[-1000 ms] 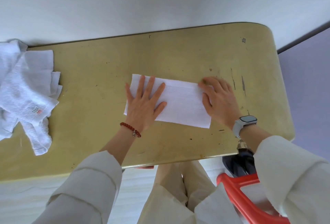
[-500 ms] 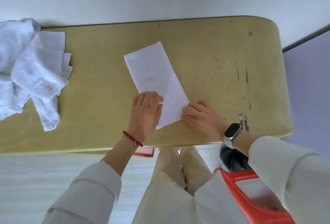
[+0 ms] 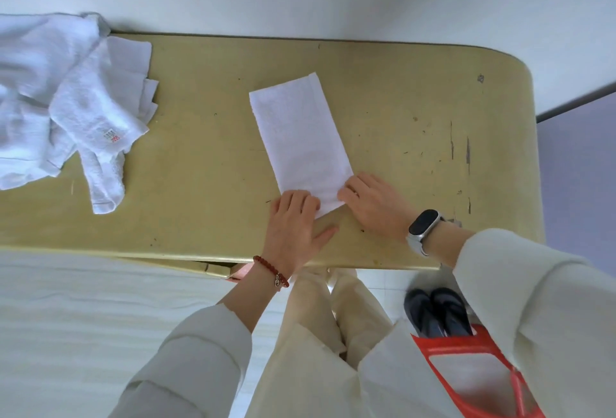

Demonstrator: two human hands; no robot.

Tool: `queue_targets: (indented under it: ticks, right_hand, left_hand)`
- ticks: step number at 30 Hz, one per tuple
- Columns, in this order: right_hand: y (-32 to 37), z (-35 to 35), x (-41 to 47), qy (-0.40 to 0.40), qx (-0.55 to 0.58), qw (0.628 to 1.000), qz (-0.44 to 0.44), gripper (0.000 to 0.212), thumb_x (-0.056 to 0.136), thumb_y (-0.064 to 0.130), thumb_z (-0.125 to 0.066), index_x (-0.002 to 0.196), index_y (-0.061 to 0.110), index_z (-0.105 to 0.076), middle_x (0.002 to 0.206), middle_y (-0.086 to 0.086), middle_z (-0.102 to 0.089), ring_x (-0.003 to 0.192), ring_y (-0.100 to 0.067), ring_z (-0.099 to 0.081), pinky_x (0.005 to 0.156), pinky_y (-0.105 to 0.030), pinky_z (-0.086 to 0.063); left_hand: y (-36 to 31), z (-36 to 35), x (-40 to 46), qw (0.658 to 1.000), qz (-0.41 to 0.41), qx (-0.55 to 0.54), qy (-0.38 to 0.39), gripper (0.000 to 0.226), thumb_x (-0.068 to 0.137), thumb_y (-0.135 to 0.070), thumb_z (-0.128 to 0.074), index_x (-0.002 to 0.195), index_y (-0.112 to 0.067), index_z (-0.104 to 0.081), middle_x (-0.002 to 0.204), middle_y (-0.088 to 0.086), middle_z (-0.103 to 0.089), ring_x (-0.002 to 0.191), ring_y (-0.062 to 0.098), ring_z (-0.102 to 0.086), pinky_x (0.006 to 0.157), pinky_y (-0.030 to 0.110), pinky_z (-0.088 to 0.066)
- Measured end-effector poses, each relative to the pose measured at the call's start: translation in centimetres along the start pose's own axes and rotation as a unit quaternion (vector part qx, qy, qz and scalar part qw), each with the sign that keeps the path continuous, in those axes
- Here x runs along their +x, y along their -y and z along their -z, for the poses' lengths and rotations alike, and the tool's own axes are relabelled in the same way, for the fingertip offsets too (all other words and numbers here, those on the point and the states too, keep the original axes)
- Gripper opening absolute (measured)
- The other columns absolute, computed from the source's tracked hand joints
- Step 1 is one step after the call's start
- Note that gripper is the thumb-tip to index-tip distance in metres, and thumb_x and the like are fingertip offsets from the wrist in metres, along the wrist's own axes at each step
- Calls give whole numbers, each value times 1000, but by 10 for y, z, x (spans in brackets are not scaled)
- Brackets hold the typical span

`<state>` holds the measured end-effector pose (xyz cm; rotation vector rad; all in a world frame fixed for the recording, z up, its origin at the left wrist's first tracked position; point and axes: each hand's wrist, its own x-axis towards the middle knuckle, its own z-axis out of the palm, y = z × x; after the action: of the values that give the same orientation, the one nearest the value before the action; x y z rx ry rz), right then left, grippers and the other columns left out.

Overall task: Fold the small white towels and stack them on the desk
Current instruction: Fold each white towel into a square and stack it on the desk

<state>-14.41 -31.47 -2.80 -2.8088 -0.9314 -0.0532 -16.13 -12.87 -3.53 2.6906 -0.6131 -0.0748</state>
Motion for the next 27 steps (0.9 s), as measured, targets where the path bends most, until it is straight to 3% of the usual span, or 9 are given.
queue_targets:
  ticks: [4,8,11,14,17,20,23,27]
  right_hand:
    - [11,9,-4,-45,69,991,-106,29,70,4,-33,83,7,-59,73,-9,-58,60,-27,-55,55,-30,-46]
    - [15,17,-18,-2,48,990,-131,29,70,8,-34,95,13,-50,84,-6,-58,71,-24,-51,65,-28,-29]
    - [8,23,-23,0,80,983,-163,20,75,13,-38,91,15,-50,89,-6,-60,78,-20,-46,65,-26,-24]
    - [1,36,-17,-14,158,968,-193,21,85,22,-40,88,10,-56,88,-8,-63,84,-21,-50,69,-28,-34]
    - [0,55,3,-21,283,915,-285,37,91,30,-39,87,0,-60,86,-12,-62,79,-26,-56,70,-36,-45]
    - [-4,63,32,-36,361,868,-338,22,95,18,-43,94,1,-57,89,-11,-62,62,-12,-48,60,-25,-39]
    - [-9,54,63,-49,375,849,-370,22,97,19,-38,94,1,-50,69,-11,-54,50,-14,-34,52,-29,-30]
    - [-17,29,95,-22,319,853,-412,26,99,23,-30,102,3,-46,57,3,-37,52,-19,-37,53,-32,-27]
  left_hand:
    - [-5,7,10,999,27,1,-16,13,73,-25,-45,83,-16,-49,78,1,-59,75,22,-54,69,26,-30]
    - [-2,26,11,994,23,-103,-6,28,80,-22,-42,86,-10,-67,79,1,-70,73,17,-62,73,22,-35]
    - [-3,48,14,972,109,-205,41,23,89,-26,-48,96,-14,-67,80,-7,-67,65,4,-55,64,15,-38]
    - [0,62,25,926,210,-311,43,8,88,-19,-58,86,-16,-65,64,-13,-56,49,-3,-45,50,8,-33]
    - [2,69,37,895,268,-354,21,12,88,-22,-58,78,-16,-60,60,-8,-50,49,2,-42,47,11,-32]
    - [6,70,52,890,289,-353,-11,13,92,-24,-52,80,-18,-54,63,-8,-50,55,5,-42,47,11,-33]
    - [13,64,70,878,321,-352,-50,16,94,-25,-47,83,-13,-49,61,-7,-43,54,8,-39,45,12,-31]
    - [25,52,96,860,375,-335,-87,18,96,-28,-43,90,-11,-47,61,-6,-41,54,8,-38,43,13,-30]
